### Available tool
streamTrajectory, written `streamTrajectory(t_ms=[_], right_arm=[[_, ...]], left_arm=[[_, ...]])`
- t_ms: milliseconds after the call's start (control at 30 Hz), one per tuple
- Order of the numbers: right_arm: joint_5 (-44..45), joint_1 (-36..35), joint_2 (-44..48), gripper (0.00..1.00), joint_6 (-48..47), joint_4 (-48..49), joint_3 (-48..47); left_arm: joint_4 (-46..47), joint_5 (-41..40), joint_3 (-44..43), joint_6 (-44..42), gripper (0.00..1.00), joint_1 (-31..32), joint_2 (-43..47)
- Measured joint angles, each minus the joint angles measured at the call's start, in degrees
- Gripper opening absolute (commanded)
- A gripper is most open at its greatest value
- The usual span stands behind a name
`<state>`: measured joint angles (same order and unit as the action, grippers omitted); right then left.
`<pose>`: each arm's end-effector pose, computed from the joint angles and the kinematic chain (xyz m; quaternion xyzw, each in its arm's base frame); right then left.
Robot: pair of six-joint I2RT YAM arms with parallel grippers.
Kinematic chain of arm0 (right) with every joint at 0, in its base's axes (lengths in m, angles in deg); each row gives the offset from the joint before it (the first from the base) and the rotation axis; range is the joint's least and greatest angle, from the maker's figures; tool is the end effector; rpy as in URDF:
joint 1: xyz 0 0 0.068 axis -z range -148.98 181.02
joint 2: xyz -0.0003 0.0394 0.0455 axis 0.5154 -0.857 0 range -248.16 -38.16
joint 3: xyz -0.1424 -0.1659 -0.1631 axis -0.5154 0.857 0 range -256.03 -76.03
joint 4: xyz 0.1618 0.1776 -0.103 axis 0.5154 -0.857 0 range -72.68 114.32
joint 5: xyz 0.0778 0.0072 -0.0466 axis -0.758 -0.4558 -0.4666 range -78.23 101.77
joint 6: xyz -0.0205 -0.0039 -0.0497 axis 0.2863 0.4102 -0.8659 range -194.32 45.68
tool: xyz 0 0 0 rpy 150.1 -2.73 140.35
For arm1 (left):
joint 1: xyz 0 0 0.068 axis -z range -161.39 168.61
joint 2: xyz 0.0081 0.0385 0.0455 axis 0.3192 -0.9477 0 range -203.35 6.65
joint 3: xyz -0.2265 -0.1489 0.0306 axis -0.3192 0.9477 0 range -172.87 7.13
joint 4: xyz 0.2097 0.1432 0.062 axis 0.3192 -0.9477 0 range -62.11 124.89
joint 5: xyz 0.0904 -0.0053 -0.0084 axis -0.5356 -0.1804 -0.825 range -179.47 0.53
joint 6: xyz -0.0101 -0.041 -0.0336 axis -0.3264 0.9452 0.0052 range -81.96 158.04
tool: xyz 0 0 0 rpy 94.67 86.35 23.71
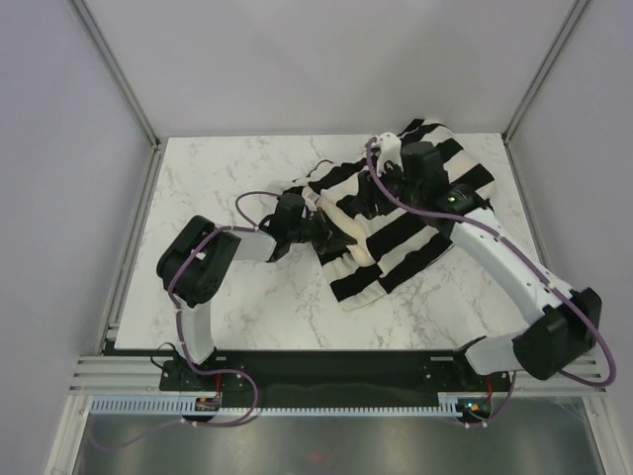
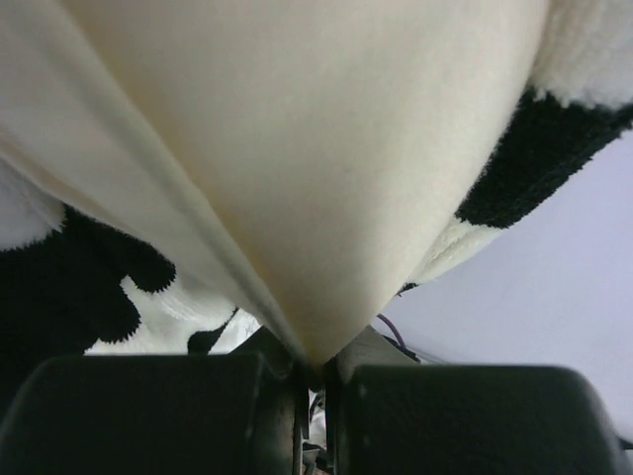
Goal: Put the pillow into the pillowcase
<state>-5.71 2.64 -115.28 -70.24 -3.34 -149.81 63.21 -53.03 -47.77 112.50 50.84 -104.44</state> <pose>0.2604 0.1528 0.3608 -0.2542 0.8252 0.2630 0.4304 0.3202 -0.2269 0.1416 -0.1426 0.8171 -0.5531 0.0778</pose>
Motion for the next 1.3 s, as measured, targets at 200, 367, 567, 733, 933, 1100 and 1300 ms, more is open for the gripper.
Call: streamTrajectory(t_ms=[200, 367, 567, 733, 933, 1100, 1300], right_arm=[[9.4, -0.2, -17.8, 0.7, -4.7, -1.3, -2.3], [12.9, -1.1, -24.4, 0.0, -6.9, -1.7, -1.3], [4.6, -1.3, -22.8, 0.0, -2.3, -0.8, -1.9], [-5.0, -4.9, -15.4, 0.0, 10.3, 6.9, -1.9], [-9.5, -5.2, -9.8, 0.0, 25.3, 16.5, -1.9], [-13.6, -4.4, -6.5, 0.0, 28.5, 19.7, 3.2], [-11.0, -1.6, -6.7, 0.0, 21.3, 12.0, 5.7]], left_arm=[[0.0, -0.1, 0.2, -2.0, 0.02, 0.0, 0.0], [-0.3, -0.3, 0.2, -2.8, 0.02, 0.0, -0.9], [5.4, 2.8, -0.3, -1.3, 0.02, -0.8, -3.7], [14.4, 7.2, -2.0, 3.6, 0.02, -1.4, -3.1], [9.9, 8.6, -2.1, 3.2, 0.05, -4.0, 9.9], [6.4, 7.5, 2.2, -1.8, 0.27, -2.8, 11.7], [-9.4, 5.6, 7.3, -13.1, 0.54, -4.0, 8.1]])
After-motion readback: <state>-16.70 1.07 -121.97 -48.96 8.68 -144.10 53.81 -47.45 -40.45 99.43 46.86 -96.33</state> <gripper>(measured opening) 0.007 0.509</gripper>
